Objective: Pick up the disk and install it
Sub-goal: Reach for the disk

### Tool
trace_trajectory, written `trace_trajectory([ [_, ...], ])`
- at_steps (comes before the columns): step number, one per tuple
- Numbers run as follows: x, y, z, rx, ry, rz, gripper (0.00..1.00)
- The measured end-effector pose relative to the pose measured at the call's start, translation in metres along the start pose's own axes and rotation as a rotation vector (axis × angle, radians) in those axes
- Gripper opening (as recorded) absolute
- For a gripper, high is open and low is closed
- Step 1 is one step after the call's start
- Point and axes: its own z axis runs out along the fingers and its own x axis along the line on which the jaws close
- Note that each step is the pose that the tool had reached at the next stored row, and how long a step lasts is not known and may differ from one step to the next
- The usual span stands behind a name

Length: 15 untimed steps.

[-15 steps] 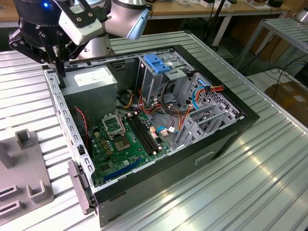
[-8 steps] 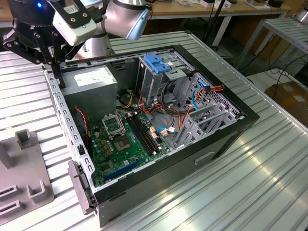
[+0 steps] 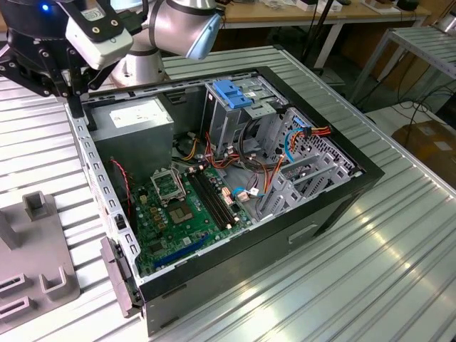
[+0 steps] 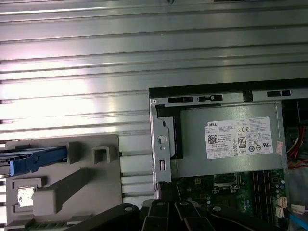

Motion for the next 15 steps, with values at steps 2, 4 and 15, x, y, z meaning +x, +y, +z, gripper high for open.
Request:
trace_trajectory([
  [2, 0.0021, -0.0002, -0.0001, 0.0001, 0.0001, 0.000, 0.10],
  [4, 0.0039, -0.0003, -0.0001, 0.0000, 0.0000, 0.000, 0.10],
  [15, 0.0173, -0.0013, -0.0005, 0.0000, 0.0000, 0.000, 0.10],
])
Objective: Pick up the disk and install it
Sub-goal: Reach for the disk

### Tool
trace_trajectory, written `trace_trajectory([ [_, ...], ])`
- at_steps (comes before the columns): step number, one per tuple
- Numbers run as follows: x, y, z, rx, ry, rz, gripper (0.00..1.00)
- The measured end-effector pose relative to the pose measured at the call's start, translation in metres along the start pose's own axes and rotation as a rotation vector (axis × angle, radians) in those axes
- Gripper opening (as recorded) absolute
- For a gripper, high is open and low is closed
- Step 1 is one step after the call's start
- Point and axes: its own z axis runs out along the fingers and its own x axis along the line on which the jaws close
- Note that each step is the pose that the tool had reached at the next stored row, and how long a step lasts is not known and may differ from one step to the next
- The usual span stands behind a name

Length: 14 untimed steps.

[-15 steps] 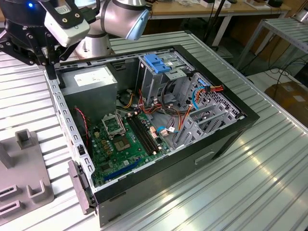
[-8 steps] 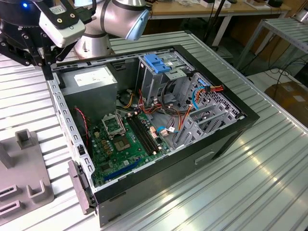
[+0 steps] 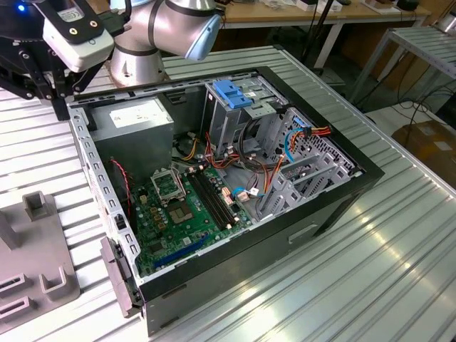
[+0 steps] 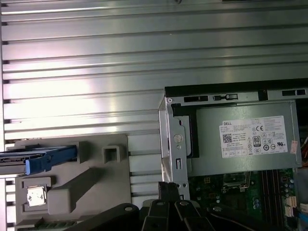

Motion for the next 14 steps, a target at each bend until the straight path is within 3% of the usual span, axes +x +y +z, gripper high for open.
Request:
trace_trajectory([
  [14, 0.0161, -0.0012, -0.0005, 0.0001, 0.0000, 0.000, 0.10],
])
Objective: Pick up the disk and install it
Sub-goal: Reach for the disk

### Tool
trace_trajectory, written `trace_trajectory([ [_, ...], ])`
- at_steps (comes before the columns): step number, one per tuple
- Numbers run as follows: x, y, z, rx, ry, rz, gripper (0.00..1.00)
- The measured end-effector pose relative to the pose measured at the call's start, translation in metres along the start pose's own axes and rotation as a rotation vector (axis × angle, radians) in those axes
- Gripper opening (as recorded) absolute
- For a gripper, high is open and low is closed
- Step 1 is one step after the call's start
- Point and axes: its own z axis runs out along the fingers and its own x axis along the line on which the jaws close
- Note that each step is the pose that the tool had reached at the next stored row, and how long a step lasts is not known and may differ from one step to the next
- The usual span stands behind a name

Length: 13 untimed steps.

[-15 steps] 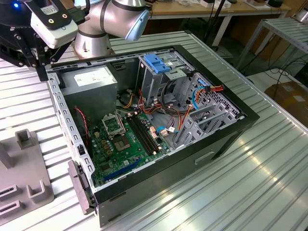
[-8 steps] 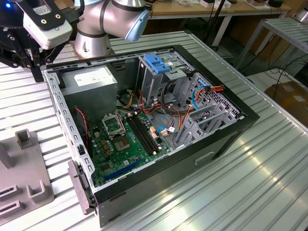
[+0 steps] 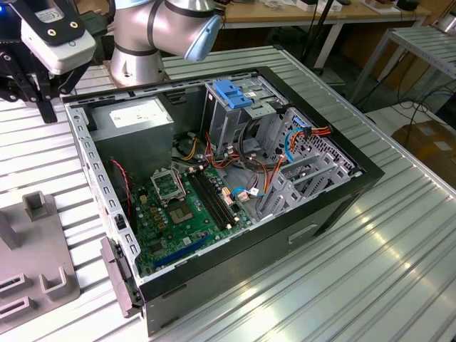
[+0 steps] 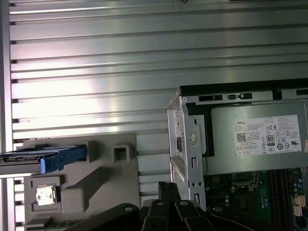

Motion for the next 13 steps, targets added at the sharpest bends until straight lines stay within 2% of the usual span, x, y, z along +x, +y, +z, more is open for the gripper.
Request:
trace_trajectory([
  [13, 0.0155, -0.0011, -0.0004, 0.0000, 0.0000, 0.000, 0.10],
])
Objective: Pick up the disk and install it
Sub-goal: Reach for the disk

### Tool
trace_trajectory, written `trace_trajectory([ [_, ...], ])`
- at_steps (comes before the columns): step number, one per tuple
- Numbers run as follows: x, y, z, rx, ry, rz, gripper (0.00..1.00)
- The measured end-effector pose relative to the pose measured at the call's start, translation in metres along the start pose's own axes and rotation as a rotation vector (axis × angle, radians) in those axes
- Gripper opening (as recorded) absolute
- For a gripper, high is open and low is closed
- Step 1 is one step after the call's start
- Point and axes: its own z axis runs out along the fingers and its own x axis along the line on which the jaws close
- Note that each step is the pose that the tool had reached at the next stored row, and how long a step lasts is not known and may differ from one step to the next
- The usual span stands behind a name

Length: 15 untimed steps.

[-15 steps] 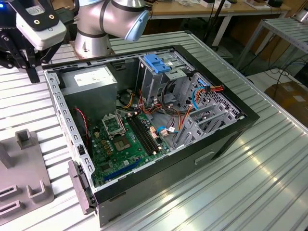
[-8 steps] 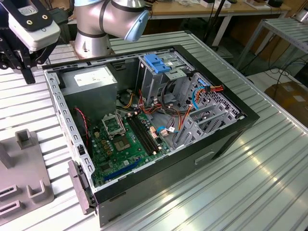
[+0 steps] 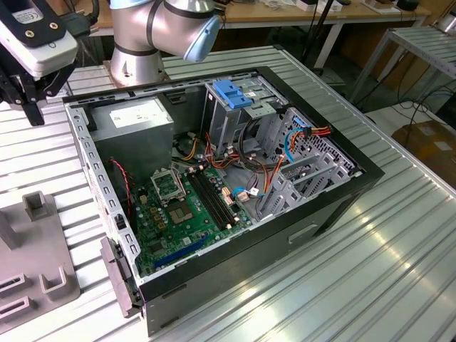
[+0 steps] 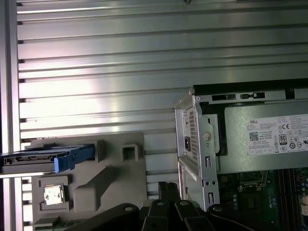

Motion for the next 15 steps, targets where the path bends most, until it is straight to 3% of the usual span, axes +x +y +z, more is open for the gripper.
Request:
trace_trajectory([
  [9, 0.0102, -0.0008, -0.0003, 0.0000, 0.0000, 0.000, 0.10],
  [15, 0.0274, 0.0011, -0.0006, 0.0000, 0.0002, 0.000, 0.10],
])
